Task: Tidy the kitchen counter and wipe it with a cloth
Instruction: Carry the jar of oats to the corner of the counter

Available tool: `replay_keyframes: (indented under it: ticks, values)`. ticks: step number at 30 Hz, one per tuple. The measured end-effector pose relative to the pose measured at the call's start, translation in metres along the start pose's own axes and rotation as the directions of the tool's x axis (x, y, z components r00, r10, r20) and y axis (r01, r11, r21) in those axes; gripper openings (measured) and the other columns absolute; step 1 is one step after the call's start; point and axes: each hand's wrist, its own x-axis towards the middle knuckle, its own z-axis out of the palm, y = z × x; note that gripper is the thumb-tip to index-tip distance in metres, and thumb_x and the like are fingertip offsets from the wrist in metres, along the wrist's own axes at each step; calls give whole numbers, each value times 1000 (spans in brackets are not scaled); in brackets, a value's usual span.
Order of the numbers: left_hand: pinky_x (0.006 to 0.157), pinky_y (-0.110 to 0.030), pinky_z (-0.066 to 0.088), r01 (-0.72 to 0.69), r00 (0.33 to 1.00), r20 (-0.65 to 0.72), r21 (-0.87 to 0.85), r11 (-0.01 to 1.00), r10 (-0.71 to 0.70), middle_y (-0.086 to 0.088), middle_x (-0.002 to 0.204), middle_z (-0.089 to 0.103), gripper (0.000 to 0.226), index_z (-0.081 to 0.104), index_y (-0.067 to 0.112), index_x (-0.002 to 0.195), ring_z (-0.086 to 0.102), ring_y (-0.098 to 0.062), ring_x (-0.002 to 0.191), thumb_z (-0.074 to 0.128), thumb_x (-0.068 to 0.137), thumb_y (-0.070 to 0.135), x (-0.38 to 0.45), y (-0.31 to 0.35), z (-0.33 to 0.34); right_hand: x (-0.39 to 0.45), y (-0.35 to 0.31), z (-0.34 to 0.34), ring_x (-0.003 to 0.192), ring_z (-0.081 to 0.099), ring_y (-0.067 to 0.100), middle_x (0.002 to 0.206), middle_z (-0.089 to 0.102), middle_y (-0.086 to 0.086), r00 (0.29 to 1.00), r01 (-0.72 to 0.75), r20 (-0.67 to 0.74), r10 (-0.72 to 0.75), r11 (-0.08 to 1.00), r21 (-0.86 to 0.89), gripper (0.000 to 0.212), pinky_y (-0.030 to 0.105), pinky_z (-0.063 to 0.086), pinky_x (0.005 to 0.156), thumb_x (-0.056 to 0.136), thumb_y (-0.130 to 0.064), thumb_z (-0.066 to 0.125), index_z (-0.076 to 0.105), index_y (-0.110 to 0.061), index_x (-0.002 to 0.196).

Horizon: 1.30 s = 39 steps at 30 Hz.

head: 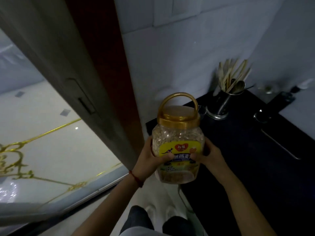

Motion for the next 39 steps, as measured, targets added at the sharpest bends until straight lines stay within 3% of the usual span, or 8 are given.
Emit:
replay_keyframes:
  ticks: [7,11,14,18,22,27,35,39]
  values:
    - [97,-43,51,-79,994,-65,96,992,86,-9,132,54,111,32,21,135,56,-19,120,89,40,36,52,-1,11,62,-3,-41,101,65,0,109,70,-10,989,-4,145,6,1000,-14,103,16,54,73,28,-33,92,49,-30,122]
    - [92,-19,50,-80,983,-150,180,980,107,11,128,50,106,29,32,131,54,1,116,86,43,47,62,-16,20,89,10,-52,120,56,13,132,57,5,969,-38,243,45,999,-32,106,21,53,82,45,-8,86,38,-18,138]
    - [90,-8,45,-93,967,-208,254,963,148,18,128,46,110,26,24,135,49,15,113,83,44,49,66,-21,27,104,20,-59,111,60,5,115,68,-14,955,-103,279,100,995,-3,114,23,54,86,29,-26,95,42,-29,130]
    - [89,0,40,-117,945,-261,299,947,199,15,129,45,118,27,13,139,45,17,115,73,45,67,79,-14,33,112,25,-57,113,58,1,115,66,-22,978,-67,197,74,997,-43,101,19,51,89,41,-27,91,43,-33,130]
    - [91,-6,44,-50,903,-395,300,953,172,7,131,48,112,30,18,140,48,-6,121,79,46,55,84,-17,47,112,32,-51,113,58,11,121,63,-4,999,-34,-33,32,997,-64,57,30,44,99,74,-4,73,54,-23,124]
    - [90,-24,44,91,836,-547,227,970,50,-12,131,56,77,37,11,137,55,-27,119,76,72,14,87,-26,69,111,43,-53,110,60,17,112,66,-1,986,-104,-140,95,993,-60,35,36,47,97,82,-20,67,61,-19,117]
    - [99,-35,45,95,830,-557,171,981,17,-11,137,51,82,33,14,140,51,-27,124,76,71,22,104,-19,78,124,39,-40,114,54,12,115,60,-5,985,0,-171,-15,997,-83,35,24,44,94,91,-18,53,55,-14,127]
    - [101,-35,45,92,831,-556,165,982,16,-9,139,51,88,31,15,142,50,-25,125,68,65,33,103,-22,81,124,38,-40,114,56,14,116,61,-1,984,2,-180,-10,999,-45,36,31,44,99,92,-18,52,54,-13,127]
